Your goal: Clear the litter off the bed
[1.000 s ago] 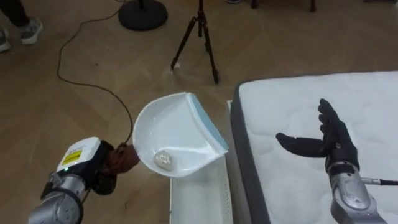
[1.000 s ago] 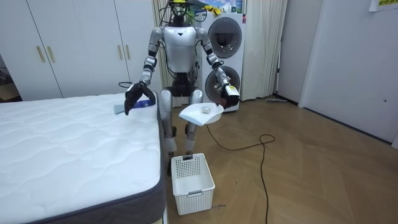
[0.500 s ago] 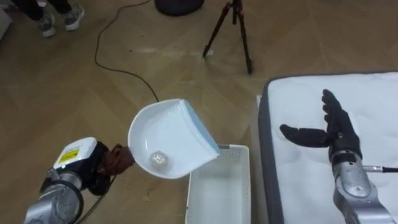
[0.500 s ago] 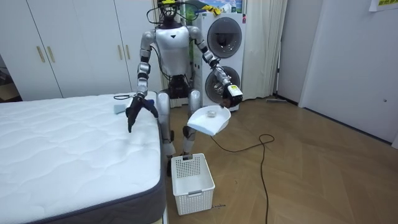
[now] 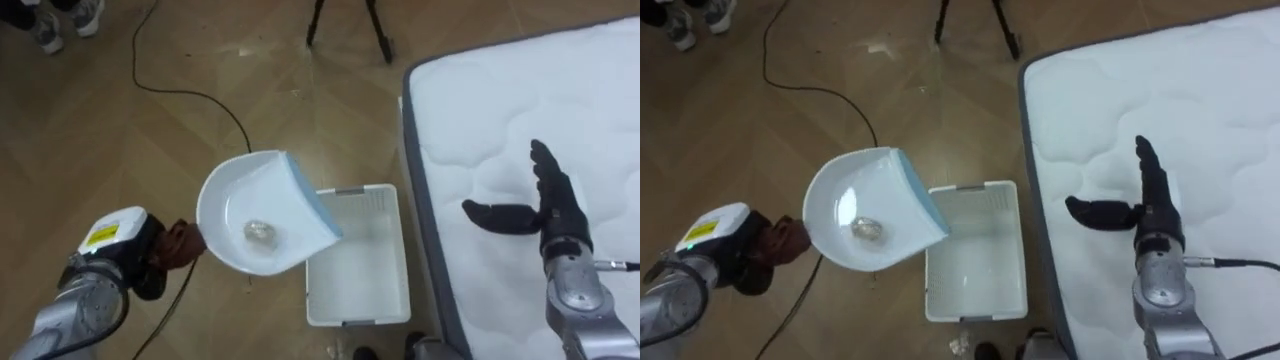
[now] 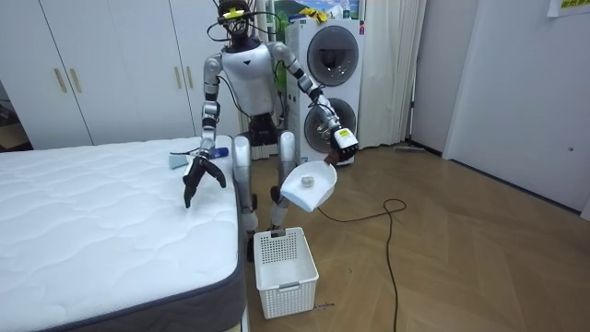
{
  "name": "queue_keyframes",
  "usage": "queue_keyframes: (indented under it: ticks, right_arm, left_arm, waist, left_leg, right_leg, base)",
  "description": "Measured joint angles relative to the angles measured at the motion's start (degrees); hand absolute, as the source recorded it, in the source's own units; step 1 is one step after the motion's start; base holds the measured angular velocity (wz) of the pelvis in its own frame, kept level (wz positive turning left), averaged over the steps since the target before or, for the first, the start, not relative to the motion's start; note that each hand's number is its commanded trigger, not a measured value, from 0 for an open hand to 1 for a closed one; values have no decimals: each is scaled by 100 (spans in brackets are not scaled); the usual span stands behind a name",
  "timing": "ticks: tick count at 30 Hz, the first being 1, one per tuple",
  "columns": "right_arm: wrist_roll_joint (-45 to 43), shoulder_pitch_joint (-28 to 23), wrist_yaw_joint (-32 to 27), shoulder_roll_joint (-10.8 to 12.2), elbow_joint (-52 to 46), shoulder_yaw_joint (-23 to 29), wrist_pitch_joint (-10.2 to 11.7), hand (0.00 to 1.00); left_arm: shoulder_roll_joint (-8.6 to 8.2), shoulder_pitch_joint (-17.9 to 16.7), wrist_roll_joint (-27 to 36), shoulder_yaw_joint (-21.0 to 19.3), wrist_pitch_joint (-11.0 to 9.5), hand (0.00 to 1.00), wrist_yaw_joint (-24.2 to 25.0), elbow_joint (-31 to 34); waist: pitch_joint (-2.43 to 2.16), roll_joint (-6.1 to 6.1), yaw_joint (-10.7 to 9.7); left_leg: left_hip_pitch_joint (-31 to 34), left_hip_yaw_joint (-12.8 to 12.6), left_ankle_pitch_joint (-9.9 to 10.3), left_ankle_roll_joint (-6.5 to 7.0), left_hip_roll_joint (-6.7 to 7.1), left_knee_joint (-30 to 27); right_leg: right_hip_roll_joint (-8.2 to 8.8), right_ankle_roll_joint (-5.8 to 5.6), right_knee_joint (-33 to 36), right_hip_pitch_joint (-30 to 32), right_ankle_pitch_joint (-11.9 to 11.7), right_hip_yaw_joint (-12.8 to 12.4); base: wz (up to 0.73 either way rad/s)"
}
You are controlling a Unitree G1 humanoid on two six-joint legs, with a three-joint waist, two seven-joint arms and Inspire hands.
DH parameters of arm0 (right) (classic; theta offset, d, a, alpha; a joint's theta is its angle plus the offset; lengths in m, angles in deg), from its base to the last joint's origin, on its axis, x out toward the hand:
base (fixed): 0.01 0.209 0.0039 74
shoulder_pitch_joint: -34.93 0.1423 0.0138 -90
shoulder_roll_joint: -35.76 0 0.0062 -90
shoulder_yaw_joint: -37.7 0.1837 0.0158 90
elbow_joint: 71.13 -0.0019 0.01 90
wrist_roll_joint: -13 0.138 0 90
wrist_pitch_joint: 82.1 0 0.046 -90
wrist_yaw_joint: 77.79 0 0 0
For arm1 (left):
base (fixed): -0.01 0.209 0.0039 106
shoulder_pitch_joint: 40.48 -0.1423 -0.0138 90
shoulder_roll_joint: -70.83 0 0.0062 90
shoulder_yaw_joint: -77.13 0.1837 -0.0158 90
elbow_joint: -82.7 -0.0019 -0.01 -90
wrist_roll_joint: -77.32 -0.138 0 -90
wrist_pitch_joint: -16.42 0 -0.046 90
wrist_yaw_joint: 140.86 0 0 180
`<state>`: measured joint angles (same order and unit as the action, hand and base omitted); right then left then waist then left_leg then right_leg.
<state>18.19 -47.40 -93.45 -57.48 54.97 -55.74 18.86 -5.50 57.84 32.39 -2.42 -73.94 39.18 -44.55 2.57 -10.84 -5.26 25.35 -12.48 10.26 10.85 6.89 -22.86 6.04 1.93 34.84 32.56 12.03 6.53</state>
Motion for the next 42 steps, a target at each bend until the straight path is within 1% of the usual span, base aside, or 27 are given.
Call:
queue_keyframes:
  ticks: [1, 2, 3, 5, 6, 8, 10, 12, 15, 18, 21, 25, 28, 34, 35, 36, 39, 40, 42]
  right_arm:
    - [0, 29, -11, -2, 14, 0, 0, 0]
    - [0, 93, -31, 0, 66, -12, 0, 0]
    - [-4, 152, -47, 4, 152, -43, 6, 0]
    - [-30, 224, -116, 11, 189, -44, 47, 0]
    - [-35, 265, -178, 35, 189, -44, 84, 0]
    - [-53, 278, -210, 70, 189, -45, 113, 0]
    - [-89, 310, -225, 93, 189, -65, 133, 0]
    - [-124, 350, -249, 93, 189, -111, 160, 0]
    - [-129, 353, -317, 106, 188, -175, 196, 0]
    - [-179, 350, -377, 106, 188, -205, 197, 0]
    - [-256, 344, -430, 110, 188, -210, 197, 0]
    - [-294, 341, -479, 134, 188, -220, 197, 0]
    - [-343, 341, -489, 134, 189, -254, 196, 0]
    - [-337, 343, -523, 132, 187, -394, 195, 0]
    - [-340, 343, -556, 136, 179, -421, 195, 0]
    - [-336, 351, -610, 136, 171, -431, 198, 0]
    - [-318, 327, -717, 136, 170, -466, 199, 0]
    - [-309, 327, -741, 137, 167, -498, 199, 0]
    - [-219, 325, -859, 133, 167, -662, 198, 0]
  left_arm:
    - [48, 42, -35, 78, -5, 100, -4, 0]
    - [103, 112, -57, 183, -5, 100, -38, 3]
    - [126, 161, -105, 243, -8, 100, -66, 7]
    - [126, 226, -228, 293, -38, 100, -81, 7]
    - [127, 259, -304, 305, -58, 100, -109, 7]
    - [127, 332, -374, 361, -69, 100, -138, 7]
    - [127, 335, -458, 405, -92, 100, -199, 9]
    - [127, 339, -474, 450, -98, 100, -208, -3]
    - [144, 339, -503, 558, -95, 100, -319, -48]
    - [145, 332, -709, 599, -89, 100, -340, -59]
    - [145, 331, -742, 633, -73, 100, -345, -61]
    - [145, 337, -736, 684, 3, 100, -355, -59]
    - [145, 339, -783, 685, 3, 100, -355, -58]
    - [156, 343, -1110, 688, 4, 100, -332, -44]
    - [181, 347, -1122, 712, 11, 100, -324, -44]
    - [246, 353, -1161, 742, 11, 100, -324, -41]
    - [364, 342, -1234, 800, 28, 100, -320, -60]
    - [383, 342, -1252, 801, 41, 100, -320, -61]
    - [503, 341, -1344, 901, 90, 100, -327, -62]
  waist:
    - [10, -32, -3]
    - [9, -90, -10]
    - [7, -115, 2]
    - [10, -163, 27]
    - [4, -173, 20]
    - [7, -177, 14]
    - [7, -179, 14]
    - [12, -244, -22]
    - [9, -285, -52]
    - [8, -292, -56]
    - [7, -313, -56]
    - [7, -313, -64]
    - [7, -312, -63]
    - [6, -303, -72]
    - [3, -295, -75]
    - [-1, -288, -82]
    - [0, -286, -85]
    - [-1, -285, -84]
    - [-2, -284, -82]
  left_leg:
    - [44, -10, -7, 12, 5, -5]
    - [130, -31, -26, 39, 25, -3]
    - [188, -84, -38, 61, 55, -1]
    - [239, -142, -43, 80, 80, 5]
    - [270, -174, -43, 87, 91, 8]
    - [299, -196, -41, 91, 91, 11]
    - [305, -252, -32, 102, 91, 22]
    - [316, -273, -26, 109, 91, 33]
    - [315, -278, -25, 112, 90, 41]
    - [314, -278, -26, 112, 89, 43]
    - [312, -278, -26, 113, 89, 38]
    - [310, -277, -26, 112, 89, 14]
    - [311, -278, -25, 112, 89, 23]
    - [321, -281, -23, 113, 89, 39]
    - [348, -281, -23, 113, 89, 35]
    - [404, -280, -24, 114, 88, 20]
    - [415, -278, -24, 115, 88, 13]
    - [415, -278, -24, 115, 88, 14]
    - [390, -278, -25, 117, 87, 16]
  right_leg:
    - [8, -8, 11, 47, -5, -2]
    - [44, -15, 74, 165, -9, 0]
    - [105, -30, 173, 282, 4, -12]
    - [148, -35, 239, 393, 14, -20]
    - [166, -37, 296, 459, 17, -25]
    - [169, -36, 307, 495, 26, -35]
    - [168, -36, 316, 538, 26, -64]
    - [165, -37, 308, 553, 25, -79]
    - [164, -37, 304, 557, 25, -81]
    - [162, -37, 298, 556, 25, -79]
    - [164, -38, 296, 553, 25, -75]
    - [172, -42, 316, 552, 28, -63]
    - [177, -44, 326, 555, 29, -62]
    - [175, -44, 302, 563, 30, -58]
    - [175, -44, 304, 586, 30, -55]
    - [175, -44, 308, 633, 30, -52]
    - [175, -43, 293, 639, 30, -43]
    - [175, -43, 289, 637, 30, -40]
    - [175, -44, 283, 608, 30, -37]
  base:
    - [0]
    - [-5]
    - [-7]
    - [-12]
    - [-9]
    - [-6]
    - [-12]
    - [-7]
    - [0]
    - [0]
    - [0]
    - [0]
    - [0]
    - [0]
    - [0]
    - [0]
    - [0]
    - [0]
    - [0]
